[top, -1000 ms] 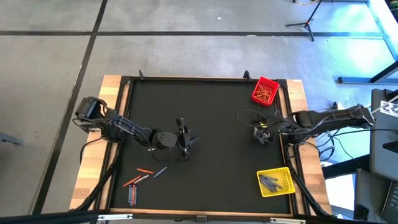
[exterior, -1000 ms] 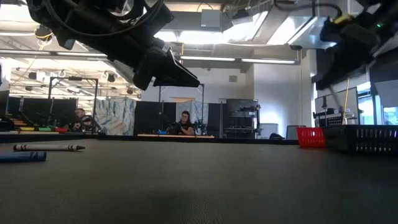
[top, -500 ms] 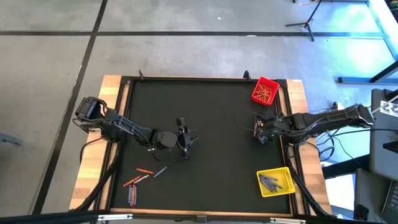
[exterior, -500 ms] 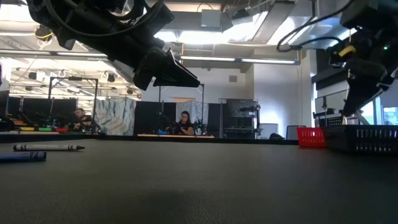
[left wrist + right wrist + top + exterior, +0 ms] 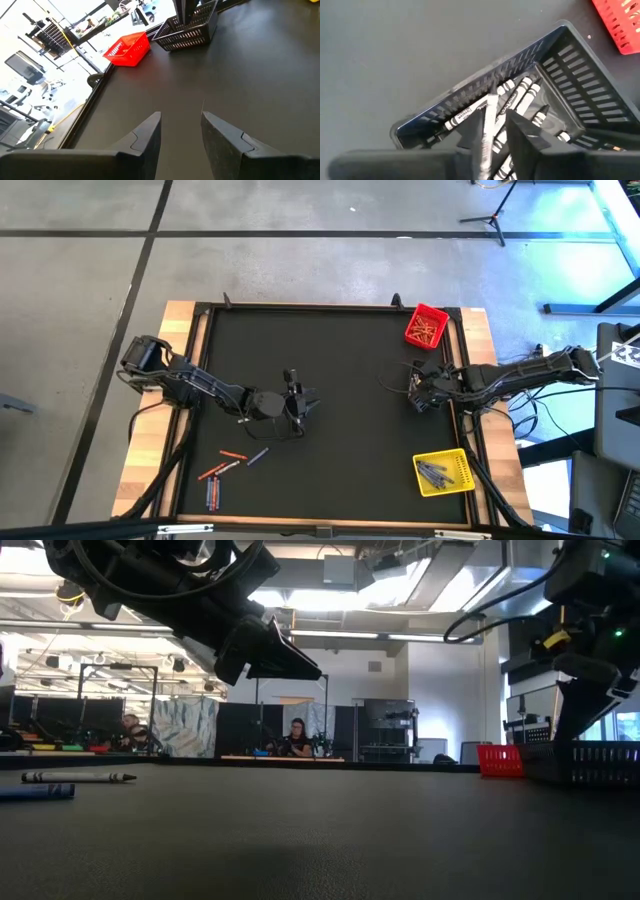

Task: Sort crayons
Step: Put the black crayon into the black bin

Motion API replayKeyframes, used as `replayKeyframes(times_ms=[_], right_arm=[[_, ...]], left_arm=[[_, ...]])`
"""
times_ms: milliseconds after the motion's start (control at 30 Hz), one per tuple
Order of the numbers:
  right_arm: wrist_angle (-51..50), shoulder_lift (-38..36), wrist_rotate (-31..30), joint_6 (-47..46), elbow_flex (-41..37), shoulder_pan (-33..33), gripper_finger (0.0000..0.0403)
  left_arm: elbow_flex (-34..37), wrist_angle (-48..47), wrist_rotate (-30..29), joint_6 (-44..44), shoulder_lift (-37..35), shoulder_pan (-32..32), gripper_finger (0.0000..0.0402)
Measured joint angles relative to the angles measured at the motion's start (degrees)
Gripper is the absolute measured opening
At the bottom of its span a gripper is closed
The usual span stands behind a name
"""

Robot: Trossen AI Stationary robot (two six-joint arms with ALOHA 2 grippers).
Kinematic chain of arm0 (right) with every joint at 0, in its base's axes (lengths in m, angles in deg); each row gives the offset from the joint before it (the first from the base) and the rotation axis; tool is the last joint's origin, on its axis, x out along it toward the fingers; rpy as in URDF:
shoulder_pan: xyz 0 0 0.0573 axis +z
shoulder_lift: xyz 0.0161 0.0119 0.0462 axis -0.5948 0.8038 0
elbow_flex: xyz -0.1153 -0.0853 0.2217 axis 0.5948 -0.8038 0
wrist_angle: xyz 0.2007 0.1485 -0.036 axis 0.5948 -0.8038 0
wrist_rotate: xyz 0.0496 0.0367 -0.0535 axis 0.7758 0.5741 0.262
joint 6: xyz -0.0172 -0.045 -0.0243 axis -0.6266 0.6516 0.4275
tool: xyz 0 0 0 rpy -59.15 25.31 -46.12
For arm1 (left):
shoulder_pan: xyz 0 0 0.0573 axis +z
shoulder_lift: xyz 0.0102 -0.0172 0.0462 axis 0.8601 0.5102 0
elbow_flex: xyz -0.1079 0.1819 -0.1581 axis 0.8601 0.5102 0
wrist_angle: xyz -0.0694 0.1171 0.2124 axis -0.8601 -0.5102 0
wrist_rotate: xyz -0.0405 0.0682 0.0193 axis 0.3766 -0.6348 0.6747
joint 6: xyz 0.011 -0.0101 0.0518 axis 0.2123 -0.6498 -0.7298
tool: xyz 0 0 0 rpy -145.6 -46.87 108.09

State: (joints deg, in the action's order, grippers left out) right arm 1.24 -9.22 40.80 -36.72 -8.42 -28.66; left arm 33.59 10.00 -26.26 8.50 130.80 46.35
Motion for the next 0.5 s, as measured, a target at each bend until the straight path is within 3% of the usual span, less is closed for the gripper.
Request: replayKeyframes(times_ms=[200, 500], right_arm=[[2.25, 0.02, -1.41, 2.62, 0.62, 0.01, 0.0159], [19.8, 0.0, -7.55, 13.23, 0.94, 0.06, 0.0172]], left_arm=[[0.0, 0.37, -0.02, -0.01, 0.0, 0.0, 0.0131], [0.0, 0.9, -2.42, 1.85, 0.0, -0.49, 0.0131]])
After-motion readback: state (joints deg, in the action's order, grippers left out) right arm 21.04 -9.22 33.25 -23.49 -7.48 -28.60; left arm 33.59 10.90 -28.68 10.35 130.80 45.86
